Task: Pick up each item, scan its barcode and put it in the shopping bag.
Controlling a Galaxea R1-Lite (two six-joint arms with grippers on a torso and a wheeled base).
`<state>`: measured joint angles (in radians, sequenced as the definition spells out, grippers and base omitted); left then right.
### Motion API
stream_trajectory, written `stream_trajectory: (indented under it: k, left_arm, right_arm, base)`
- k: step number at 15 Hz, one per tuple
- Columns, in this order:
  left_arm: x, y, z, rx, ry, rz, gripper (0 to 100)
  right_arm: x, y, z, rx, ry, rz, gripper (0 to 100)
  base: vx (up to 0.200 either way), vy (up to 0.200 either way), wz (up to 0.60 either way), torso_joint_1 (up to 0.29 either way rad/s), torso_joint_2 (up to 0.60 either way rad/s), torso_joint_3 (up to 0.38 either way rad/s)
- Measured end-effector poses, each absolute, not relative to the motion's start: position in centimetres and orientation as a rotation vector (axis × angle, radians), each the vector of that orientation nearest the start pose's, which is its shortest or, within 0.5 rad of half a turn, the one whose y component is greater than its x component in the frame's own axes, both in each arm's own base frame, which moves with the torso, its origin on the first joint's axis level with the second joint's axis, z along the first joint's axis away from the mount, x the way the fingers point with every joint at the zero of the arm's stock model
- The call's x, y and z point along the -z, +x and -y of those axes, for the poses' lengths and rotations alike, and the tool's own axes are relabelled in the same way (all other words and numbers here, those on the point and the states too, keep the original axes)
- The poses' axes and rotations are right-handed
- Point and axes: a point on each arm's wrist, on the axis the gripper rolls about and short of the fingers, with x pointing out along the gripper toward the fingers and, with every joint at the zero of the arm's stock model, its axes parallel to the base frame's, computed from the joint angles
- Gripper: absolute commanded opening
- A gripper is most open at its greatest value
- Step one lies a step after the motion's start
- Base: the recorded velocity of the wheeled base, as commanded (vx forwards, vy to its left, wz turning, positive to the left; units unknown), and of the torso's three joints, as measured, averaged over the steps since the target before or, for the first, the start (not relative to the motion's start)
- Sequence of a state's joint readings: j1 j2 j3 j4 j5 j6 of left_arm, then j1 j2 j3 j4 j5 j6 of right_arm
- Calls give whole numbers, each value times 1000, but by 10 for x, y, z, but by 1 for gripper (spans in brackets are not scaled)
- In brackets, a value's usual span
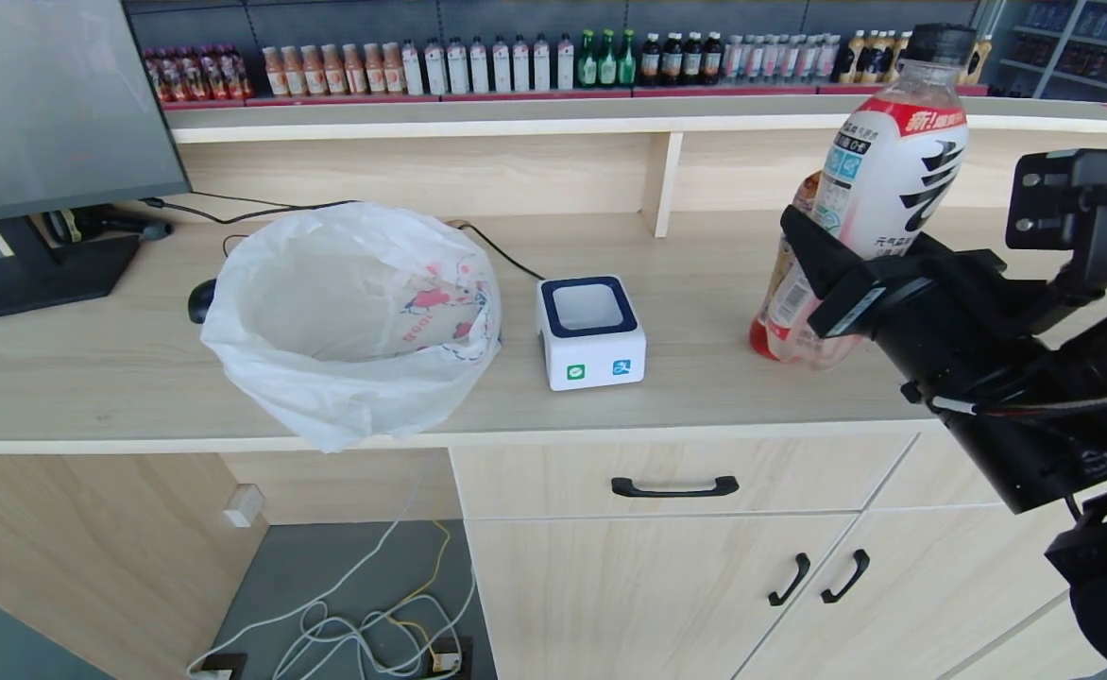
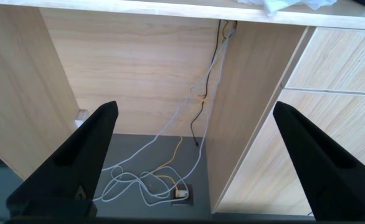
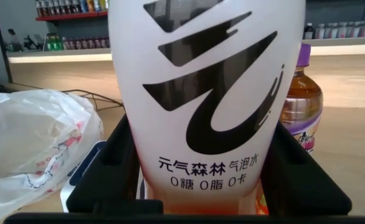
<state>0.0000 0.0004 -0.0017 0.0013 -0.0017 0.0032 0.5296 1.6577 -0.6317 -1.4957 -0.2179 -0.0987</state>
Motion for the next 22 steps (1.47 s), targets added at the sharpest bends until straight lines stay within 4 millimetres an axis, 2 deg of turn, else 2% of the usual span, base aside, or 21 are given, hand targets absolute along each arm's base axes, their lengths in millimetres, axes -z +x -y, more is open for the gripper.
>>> stream_trajectory:
  k: [5, 12, 14, 19, 22]
  left_arm:
    - [-76, -23, 0, 2, 3, 1, 100]
    - [-76, -23, 0, 2, 4, 0, 100]
    - [-76, -23, 0, 3, 4, 1, 100]
    - [-76, -23, 0, 2, 4, 1, 100]
    - [-76, -23, 0, 2, 3, 1, 100]
  right_arm:
    - [-232, 242, -136, -292, 67, 443, 0]
    - [-233, 245, -140, -322, 53, 435, 0]
    - [-241, 250, -142, -309, 27, 447, 0]
    - [-264, 266, -156, -434, -214, 516, 0]
    - [-263, 275, -161, -446, -316, 547, 0]
  base:
    - [0, 200, 0, 7, 1, 3]
    - [0, 0, 0, 0, 0, 0]
    - [0, 0, 0, 0, 0, 0]
    - [0, 0, 0, 0, 0, 0]
    - [0, 0, 0, 0, 0, 0]
